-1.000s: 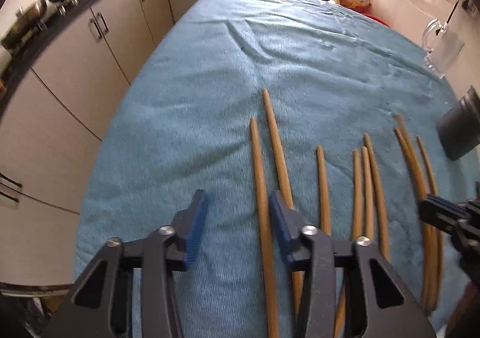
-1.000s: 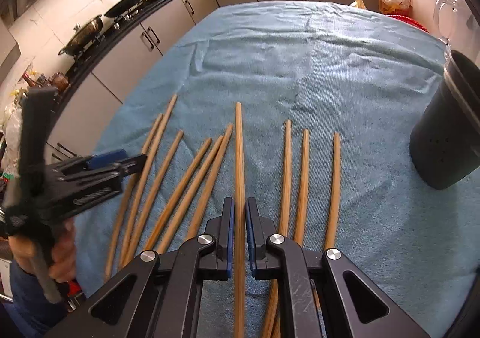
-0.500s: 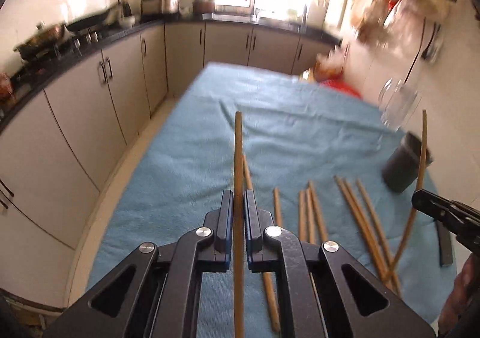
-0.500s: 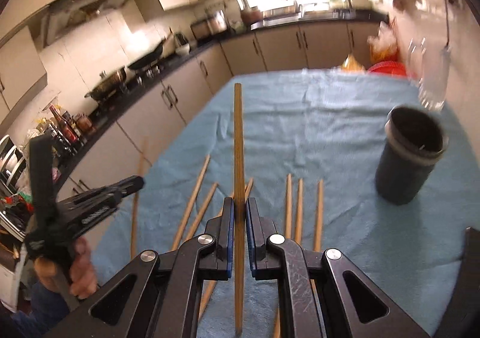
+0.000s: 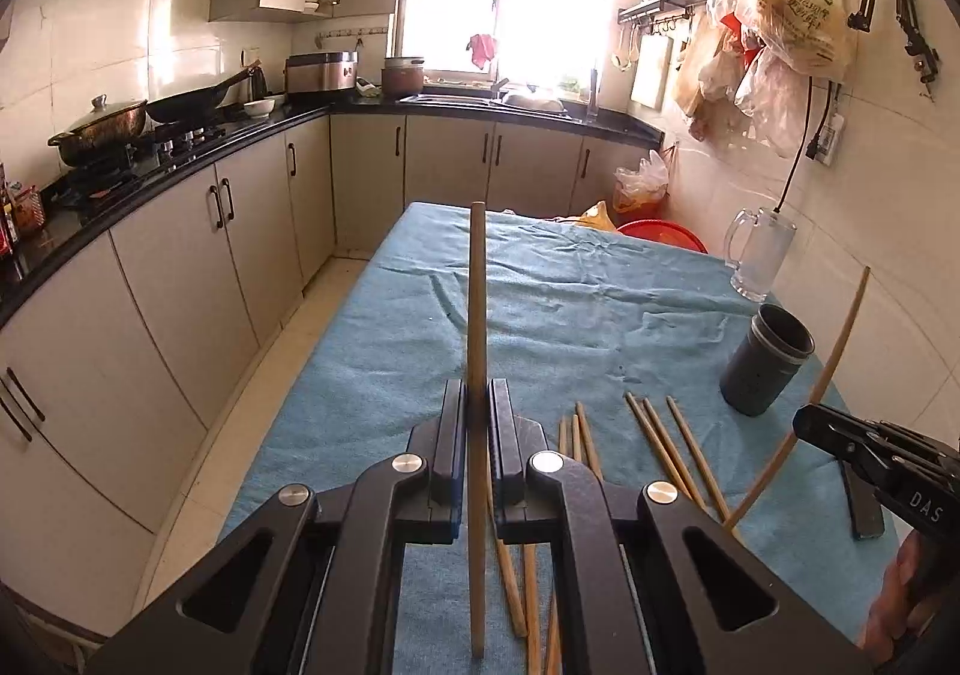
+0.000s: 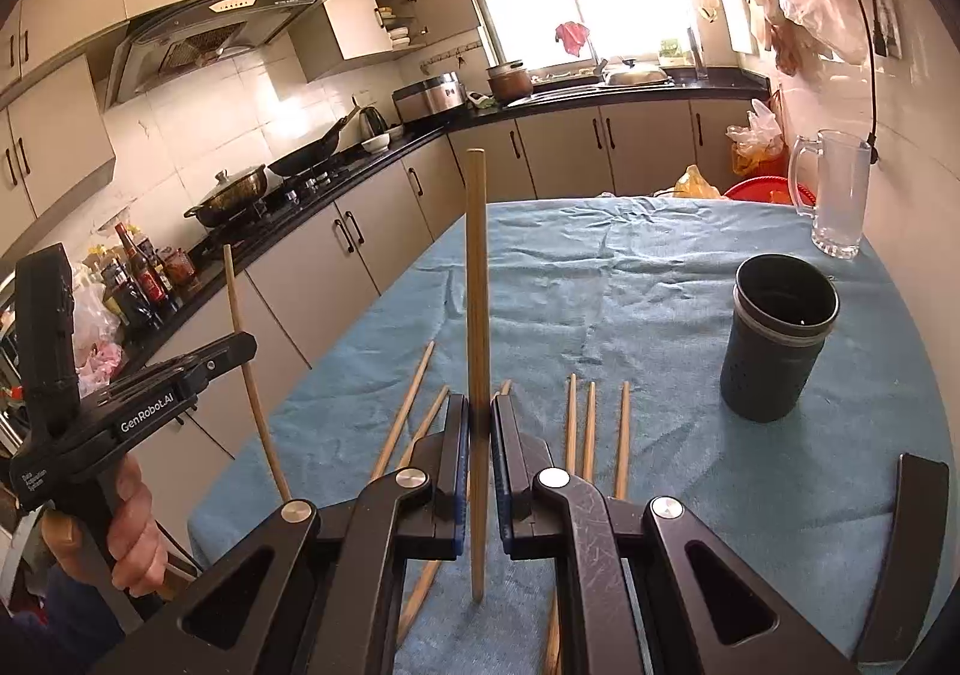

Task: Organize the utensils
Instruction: 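Lift the chopstick upright with the right tool toward the black holder cup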

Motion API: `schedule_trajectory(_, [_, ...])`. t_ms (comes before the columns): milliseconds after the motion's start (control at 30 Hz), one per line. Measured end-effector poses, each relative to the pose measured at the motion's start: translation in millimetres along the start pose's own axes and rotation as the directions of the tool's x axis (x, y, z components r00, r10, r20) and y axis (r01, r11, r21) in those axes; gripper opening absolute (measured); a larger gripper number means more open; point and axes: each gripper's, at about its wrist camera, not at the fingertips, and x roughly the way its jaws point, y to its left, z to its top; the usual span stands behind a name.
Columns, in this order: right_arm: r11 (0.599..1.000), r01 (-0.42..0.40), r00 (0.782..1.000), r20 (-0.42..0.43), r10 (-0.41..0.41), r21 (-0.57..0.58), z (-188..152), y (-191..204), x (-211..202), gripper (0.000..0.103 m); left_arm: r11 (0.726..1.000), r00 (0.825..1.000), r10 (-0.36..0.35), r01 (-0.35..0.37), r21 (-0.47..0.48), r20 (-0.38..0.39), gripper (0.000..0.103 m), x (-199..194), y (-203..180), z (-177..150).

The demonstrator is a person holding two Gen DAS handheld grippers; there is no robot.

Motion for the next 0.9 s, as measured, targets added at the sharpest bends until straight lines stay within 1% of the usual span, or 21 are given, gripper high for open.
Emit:
schedule_trajectory(333, [1.000, -0.004, 1.000, 0.015, 0.004, 0.019, -2.1, -3.2, -8.1, 0.008, 1.000, 1.000, 0.001, -0.001, 0.001, 0.014, 0.006, -9.5, -4.1, -0.1])
schedule_trajectory(633, [0.998, -0.008, 0.999, 0.038, 0.006, 0.059, -0.6, -16.2, -18.9, 0.008, 1.000, 1.000, -0.011, 0.011, 0.018, 0.021, 0.006, -14.0, -12.1, 6.8])
schedule_trajectory(900, [0.996, 0.003, 0.996, 0.091, -0.012, 0.094, 2.5, -30.5, -42.0, 0.008, 0.998, 0.998, -0.053, 0.052, 0.042, 0.025, 0.006, -17.9, -25.5, 21.1])
